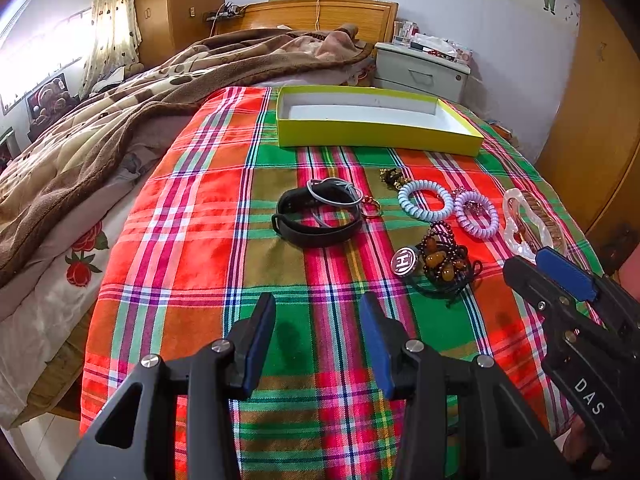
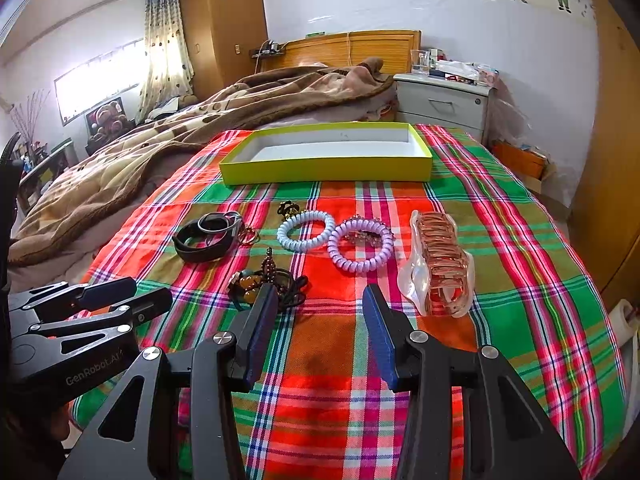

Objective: Organize jewelry

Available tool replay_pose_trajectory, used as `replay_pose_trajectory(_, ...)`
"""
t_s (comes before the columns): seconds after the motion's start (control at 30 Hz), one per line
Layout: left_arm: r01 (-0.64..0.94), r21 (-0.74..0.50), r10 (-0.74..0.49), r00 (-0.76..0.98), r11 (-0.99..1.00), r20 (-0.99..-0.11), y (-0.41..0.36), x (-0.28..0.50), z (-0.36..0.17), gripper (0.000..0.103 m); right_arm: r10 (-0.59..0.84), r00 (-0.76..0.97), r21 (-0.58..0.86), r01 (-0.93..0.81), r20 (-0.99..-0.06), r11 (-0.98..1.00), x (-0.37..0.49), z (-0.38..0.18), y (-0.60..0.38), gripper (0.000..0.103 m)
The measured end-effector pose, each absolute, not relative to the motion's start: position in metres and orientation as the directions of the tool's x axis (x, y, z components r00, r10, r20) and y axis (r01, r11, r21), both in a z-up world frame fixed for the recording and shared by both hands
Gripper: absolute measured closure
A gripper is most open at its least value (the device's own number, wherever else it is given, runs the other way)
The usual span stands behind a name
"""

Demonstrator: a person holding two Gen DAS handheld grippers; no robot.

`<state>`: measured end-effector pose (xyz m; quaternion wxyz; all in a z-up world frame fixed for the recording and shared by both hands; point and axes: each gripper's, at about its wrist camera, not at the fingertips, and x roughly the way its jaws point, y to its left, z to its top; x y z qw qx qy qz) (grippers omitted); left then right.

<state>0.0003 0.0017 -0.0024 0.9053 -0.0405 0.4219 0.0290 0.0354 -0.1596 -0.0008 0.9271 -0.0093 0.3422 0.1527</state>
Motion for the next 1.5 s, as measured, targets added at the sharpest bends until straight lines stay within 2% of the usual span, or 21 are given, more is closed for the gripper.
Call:
replay_pose_trajectory(1.0,-0.087,-0.051,0.016,0.635,0.995,-0.773,0.002,0.004,-0.003,0.058,0.269,0.730,0.090,-0.276,-0.629,0.957,0.038,0.002,-0.168,0.058)
replay_pose_trajectory(1.5,-0.099,-0.189,-0.091,0.608,0.977,-0.789,0.029,0.035,-0.003,0.058,0.173,0.741,0.136,-0.111,-0.649,0.984,0.067,0.000,-0.228,0.058)
